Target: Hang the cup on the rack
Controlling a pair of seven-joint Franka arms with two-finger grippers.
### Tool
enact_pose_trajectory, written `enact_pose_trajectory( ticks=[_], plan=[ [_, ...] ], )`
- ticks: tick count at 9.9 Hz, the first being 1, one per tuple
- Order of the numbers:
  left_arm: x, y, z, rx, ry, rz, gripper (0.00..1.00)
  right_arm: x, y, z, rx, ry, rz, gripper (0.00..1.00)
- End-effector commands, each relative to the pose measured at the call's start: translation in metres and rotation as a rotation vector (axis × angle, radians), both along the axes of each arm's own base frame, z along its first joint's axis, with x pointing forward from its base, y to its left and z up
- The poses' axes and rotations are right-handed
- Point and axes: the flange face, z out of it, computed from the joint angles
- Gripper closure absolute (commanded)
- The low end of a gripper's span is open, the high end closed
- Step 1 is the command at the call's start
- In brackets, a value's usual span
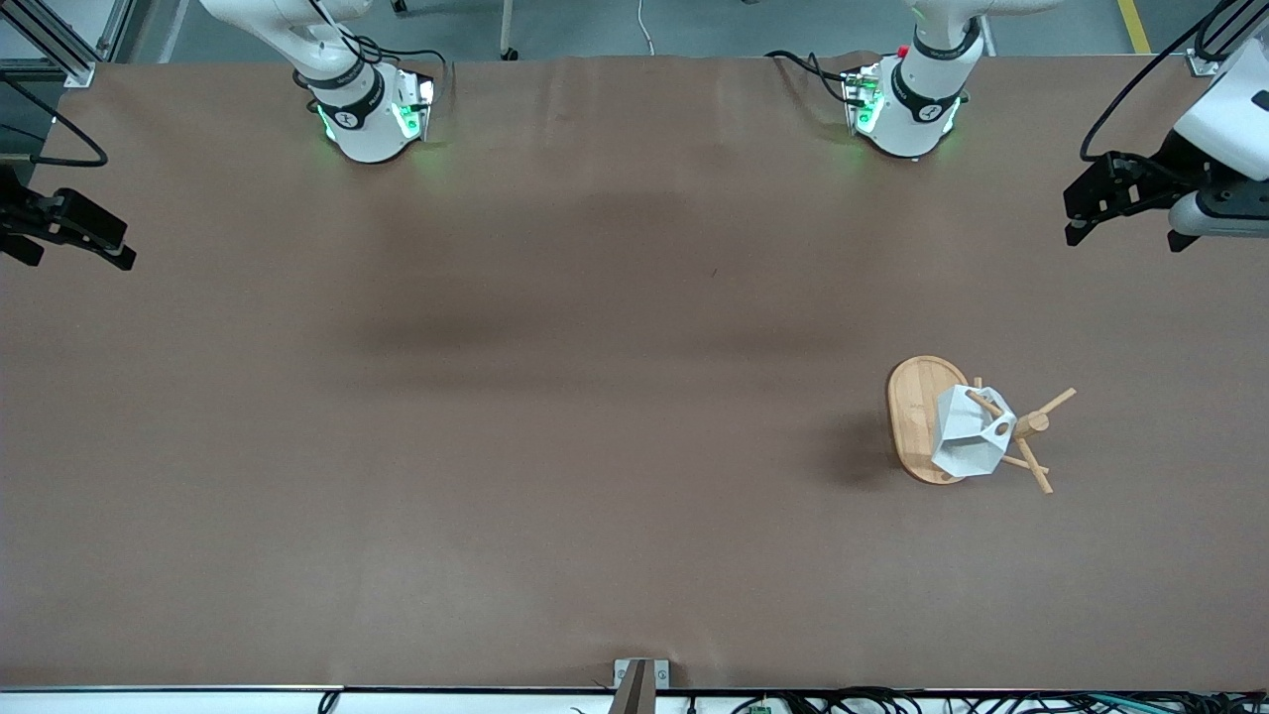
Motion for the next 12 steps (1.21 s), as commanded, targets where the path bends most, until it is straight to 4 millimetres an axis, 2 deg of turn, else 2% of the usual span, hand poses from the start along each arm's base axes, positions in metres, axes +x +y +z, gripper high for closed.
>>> enact_pose_trajectory(
  ticks=[1,3,12],
  plan=[
    [-0.0138,0.0008,-0.0229,-0.012,0.047,0.032,0.00,-0.0067,0.0016,0.0013,-0.002,-0.010,0.002,0.01],
    [-0.0187,0.0021,-0.0275,-0.038,0.047,0.043,0.00,-0.0067,0.0016,0.0020,-0.002,-0.011,0.002,0.01],
    [-0.0172,0.0013,-0.0319,-0.036,0.065,0.044,0.00,-0.0056,0.0033,0.0018,-0.002,-0.012,0.005,0.00]
  ],
)
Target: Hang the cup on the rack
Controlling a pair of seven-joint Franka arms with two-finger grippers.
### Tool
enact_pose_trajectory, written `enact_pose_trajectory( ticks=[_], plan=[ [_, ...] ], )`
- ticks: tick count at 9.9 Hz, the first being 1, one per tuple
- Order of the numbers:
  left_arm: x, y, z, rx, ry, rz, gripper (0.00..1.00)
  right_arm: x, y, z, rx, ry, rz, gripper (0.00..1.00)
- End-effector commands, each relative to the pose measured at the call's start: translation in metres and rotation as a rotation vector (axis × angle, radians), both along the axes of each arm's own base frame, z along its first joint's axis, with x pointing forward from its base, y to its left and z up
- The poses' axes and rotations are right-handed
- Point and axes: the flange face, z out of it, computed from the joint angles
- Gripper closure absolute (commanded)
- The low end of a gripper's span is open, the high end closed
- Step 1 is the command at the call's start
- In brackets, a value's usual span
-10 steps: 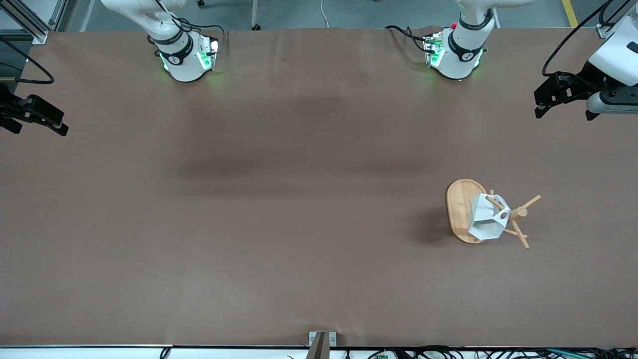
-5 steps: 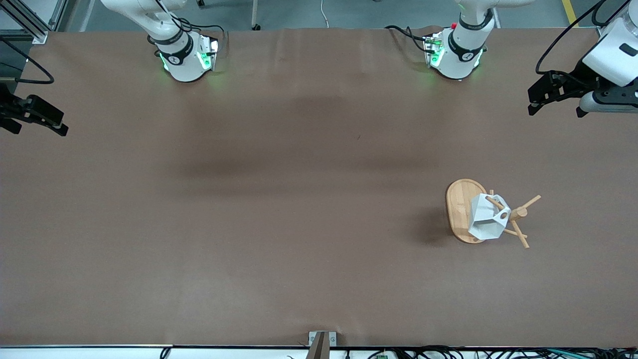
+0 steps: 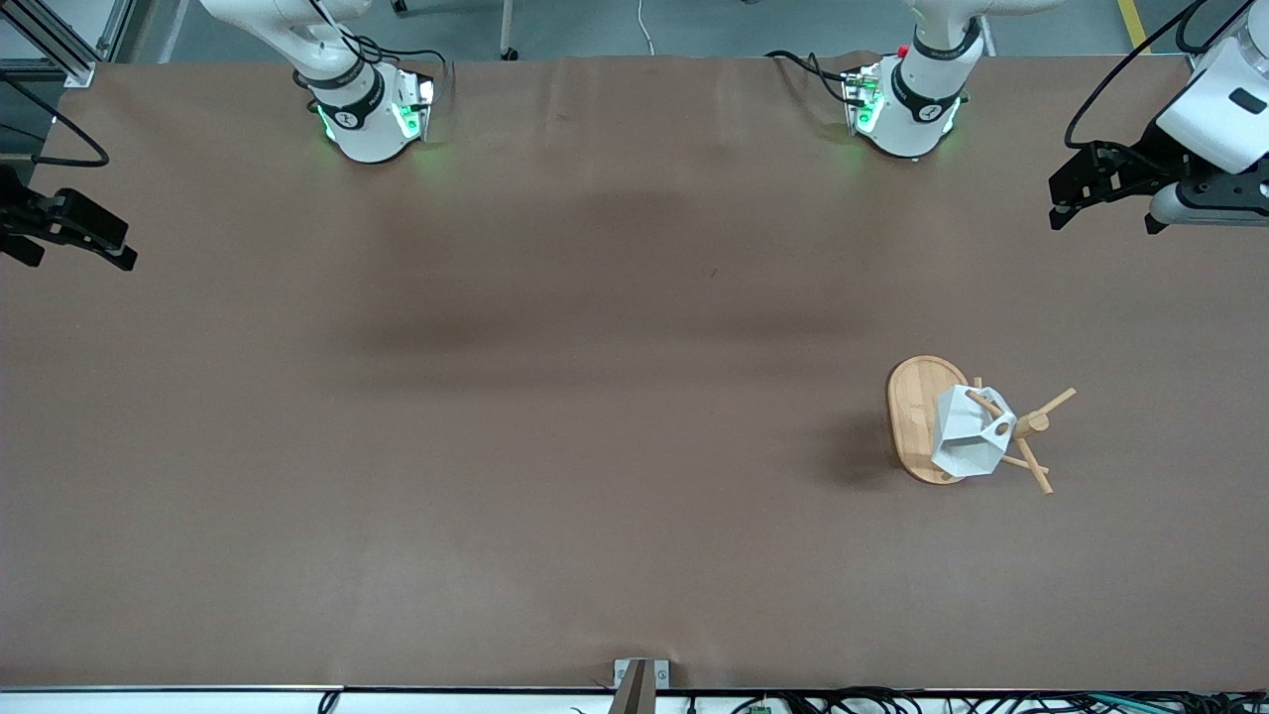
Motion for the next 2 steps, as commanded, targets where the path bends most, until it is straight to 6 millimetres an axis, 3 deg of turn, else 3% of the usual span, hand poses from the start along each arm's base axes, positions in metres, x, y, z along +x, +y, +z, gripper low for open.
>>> enact_pose_trajectory(
  ticks=[1,2],
  plan=[
    [-0.0030,0.0005,-0.0156,-0.010,0.027,0.038,0.00,-0.0060,0.0018,0.0015,-0.002,-0.008,0.002,0.00],
    [-0.0030,0.0005,-0.0163,-0.009,0.028,0.040,0.00,-0.0060,0.0027,0.0015,-0.002,-0.008,0.004,0.00]
  ],
)
